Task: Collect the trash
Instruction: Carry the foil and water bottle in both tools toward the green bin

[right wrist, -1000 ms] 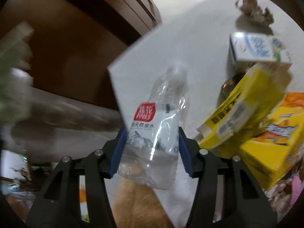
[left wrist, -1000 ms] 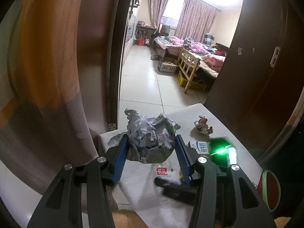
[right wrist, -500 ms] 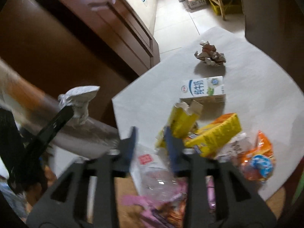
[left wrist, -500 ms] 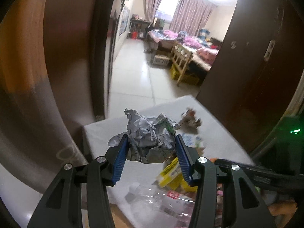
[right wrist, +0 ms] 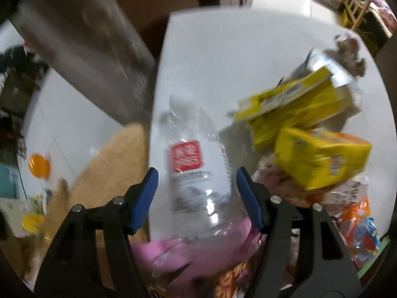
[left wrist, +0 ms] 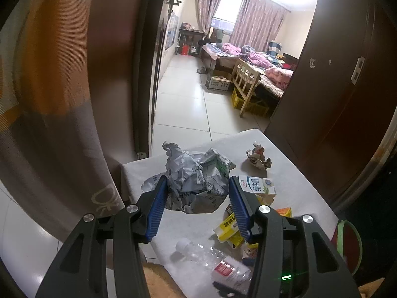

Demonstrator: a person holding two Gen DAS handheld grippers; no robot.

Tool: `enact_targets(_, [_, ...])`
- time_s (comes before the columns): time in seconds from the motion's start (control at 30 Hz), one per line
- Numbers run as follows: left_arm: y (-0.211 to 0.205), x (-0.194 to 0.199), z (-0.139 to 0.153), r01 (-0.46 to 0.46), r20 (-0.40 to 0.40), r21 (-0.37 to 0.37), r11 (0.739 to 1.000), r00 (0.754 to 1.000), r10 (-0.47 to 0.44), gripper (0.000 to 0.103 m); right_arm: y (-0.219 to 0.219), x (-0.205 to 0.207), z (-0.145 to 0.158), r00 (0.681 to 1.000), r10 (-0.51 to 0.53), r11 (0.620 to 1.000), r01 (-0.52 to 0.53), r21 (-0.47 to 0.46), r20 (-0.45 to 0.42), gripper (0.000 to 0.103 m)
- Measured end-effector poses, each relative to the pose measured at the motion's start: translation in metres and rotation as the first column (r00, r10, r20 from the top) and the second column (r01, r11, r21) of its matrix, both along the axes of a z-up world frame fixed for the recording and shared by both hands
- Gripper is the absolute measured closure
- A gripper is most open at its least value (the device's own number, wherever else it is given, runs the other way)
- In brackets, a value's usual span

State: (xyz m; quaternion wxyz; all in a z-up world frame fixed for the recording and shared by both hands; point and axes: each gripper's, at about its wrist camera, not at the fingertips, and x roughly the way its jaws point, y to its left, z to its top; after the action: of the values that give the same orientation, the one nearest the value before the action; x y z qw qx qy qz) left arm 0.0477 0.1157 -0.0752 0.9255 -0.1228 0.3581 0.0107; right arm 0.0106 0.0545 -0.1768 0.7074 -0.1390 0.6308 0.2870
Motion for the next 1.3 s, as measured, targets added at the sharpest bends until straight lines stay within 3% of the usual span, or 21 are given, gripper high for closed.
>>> enact_targets(0.1, [0.003, 0.001, 0.003, -0.005, 0.004, -0.008, 1.000, 1.000, 0.005, 0.056, 0.001, -0.006, -0.015, 1.000, 0.003, 1.000, -0.004, -0.015, -0.031, 0.049])
enact_targets(0.2, [0.004, 0.001, 0.004, -0.006, 0.010, -0.006, 1.000, 1.000, 0.006, 0.056, -0.005, -0.007, -0.017, 0.999, -0.015, 1.000, 0.016, 0.021, -0.045, 0.050])
enact_targets(0.33, [0.002, -0.004, 0.008, 0.002, 0.022, -0.012, 1.000, 1.000, -0.002, 0.056, -0.018, 0.003, -0.005, 0.993, -0.090, 0.985, 0.100, 0.139, -0.080, 0.050])
enact_targets(0.43, [0.002, -0.010, 0.014, 0.006, 0.042, -0.016, 1.000, 0.999, -0.005, 0.056, -0.038, 0.014, 0.011, 0.977, -0.176, 0.947, 0.201, 0.249, -0.119, 0.050])
enact_targets(0.57, [-0.001, -0.011, 0.018, 0.010, 0.051, -0.017, 1.000, 0.999, -0.009, 0.056, -0.076, 0.025, 0.038, 0.944, -0.291, 0.860, 0.329, 0.389, -0.155, 0.050])
enact_targets(0.77, [-0.016, -0.010, 0.018, 0.045, 0.048, -0.018, 0.999, 0.998, -0.044, 0.056, -0.139, 0.023, 0.068, 0.893, -0.428, 0.756, 0.440, 0.485, -0.142, 0.050])
enact_targets(1.07, [-0.071, -0.008, 0.019, 0.166, 0.037, -0.025, 0.986, 0.986, -0.165, 0.056, -0.246, -0.012, 0.115, 0.767, -0.630, 0.547, 0.551, 0.630, -0.124, 0.050])
enact_targets(1.3, [-0.137, -0.010, 0.022, 0.301, 0.033, 0.002, 0.954, 0.953, -0.301, 0.056, -0.317, -0.032, 0.122, 0.662, -0.735, 0.403, 0.600, 0.692, -0.146, 0.050])
